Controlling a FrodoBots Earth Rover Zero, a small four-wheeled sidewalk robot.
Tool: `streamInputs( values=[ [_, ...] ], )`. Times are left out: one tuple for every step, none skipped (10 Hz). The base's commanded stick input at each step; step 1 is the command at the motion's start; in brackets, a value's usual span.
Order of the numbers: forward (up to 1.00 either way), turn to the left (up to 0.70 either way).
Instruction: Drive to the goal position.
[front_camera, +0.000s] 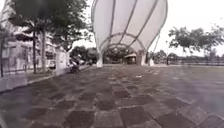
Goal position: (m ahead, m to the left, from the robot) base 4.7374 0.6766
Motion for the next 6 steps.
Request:
streamInputs(
  values=[
    [1.0, 0.0],
    [1.0, 0.0],
    [1.0, 0.0],
    [1.0, 0.0],
    [1.0, 0.0],
    [1.0, 0.0]
  ],
)
